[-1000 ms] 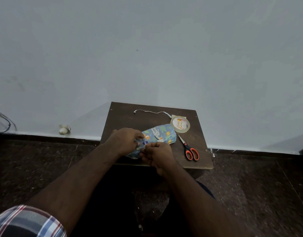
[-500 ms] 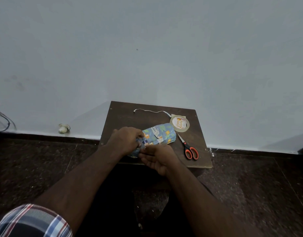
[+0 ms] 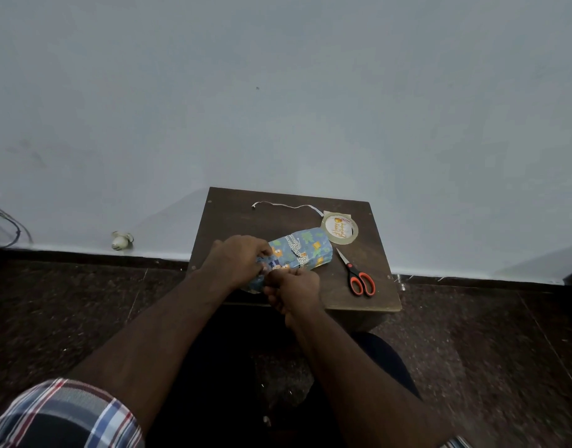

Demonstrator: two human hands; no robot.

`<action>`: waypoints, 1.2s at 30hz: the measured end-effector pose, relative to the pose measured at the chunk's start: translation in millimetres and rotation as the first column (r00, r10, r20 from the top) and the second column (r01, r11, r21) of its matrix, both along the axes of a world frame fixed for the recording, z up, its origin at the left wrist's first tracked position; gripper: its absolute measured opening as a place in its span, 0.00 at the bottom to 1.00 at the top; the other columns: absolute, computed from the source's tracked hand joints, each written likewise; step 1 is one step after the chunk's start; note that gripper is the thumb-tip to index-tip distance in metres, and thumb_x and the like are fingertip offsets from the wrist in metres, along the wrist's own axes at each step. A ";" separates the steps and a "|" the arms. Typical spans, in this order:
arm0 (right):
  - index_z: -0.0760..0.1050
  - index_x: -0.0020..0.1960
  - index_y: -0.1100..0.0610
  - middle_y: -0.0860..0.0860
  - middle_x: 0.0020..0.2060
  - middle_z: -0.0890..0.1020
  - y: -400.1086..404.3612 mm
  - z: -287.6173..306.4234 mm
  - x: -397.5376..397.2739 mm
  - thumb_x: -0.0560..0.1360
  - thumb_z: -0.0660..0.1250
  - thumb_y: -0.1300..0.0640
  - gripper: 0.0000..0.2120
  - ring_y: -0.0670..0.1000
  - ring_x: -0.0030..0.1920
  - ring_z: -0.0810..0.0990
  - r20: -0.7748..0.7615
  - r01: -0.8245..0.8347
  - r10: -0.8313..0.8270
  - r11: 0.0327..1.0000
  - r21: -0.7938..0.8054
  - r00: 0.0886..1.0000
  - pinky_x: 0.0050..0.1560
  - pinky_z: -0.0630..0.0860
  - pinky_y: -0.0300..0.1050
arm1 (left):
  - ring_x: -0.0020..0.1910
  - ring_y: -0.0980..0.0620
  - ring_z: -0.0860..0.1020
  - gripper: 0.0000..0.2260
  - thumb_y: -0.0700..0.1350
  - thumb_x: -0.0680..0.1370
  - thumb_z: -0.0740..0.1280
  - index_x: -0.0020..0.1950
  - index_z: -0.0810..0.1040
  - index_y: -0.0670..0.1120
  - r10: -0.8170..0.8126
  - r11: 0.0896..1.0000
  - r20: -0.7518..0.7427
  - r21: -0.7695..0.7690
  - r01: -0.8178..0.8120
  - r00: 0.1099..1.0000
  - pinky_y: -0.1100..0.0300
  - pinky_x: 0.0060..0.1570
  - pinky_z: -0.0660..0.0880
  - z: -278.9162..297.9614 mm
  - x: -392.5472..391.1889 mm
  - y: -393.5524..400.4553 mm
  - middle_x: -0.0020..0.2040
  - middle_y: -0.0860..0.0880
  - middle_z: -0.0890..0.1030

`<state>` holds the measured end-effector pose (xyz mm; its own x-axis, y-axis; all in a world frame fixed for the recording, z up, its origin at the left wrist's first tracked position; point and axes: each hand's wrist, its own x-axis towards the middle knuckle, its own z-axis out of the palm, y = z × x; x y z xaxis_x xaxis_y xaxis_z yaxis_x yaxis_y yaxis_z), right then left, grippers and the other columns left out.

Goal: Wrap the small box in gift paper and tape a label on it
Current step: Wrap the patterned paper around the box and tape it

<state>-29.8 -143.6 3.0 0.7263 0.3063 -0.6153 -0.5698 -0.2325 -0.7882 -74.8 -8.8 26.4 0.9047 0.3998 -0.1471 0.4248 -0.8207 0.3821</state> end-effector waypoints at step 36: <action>0.78 0.50 0.66 0.61 0.40 0.85 -4.4 -3.9 1.6 0.77 0.71 0.62 0.07 0.49 0.30 0.81 0.101 -0.127 0.132 0.991 -0.049 0.986 0.28 0.76 0.41 | 0.64 0.53 0.76 0.14 0.53 0.76 0.72 0.61 0.80 0.59 0.045 0.998 0.008 -0.038 -0.045 0.999 0.48 0.64 0.66 -5.7 -0.1 2.0 0.61 0.59 0.82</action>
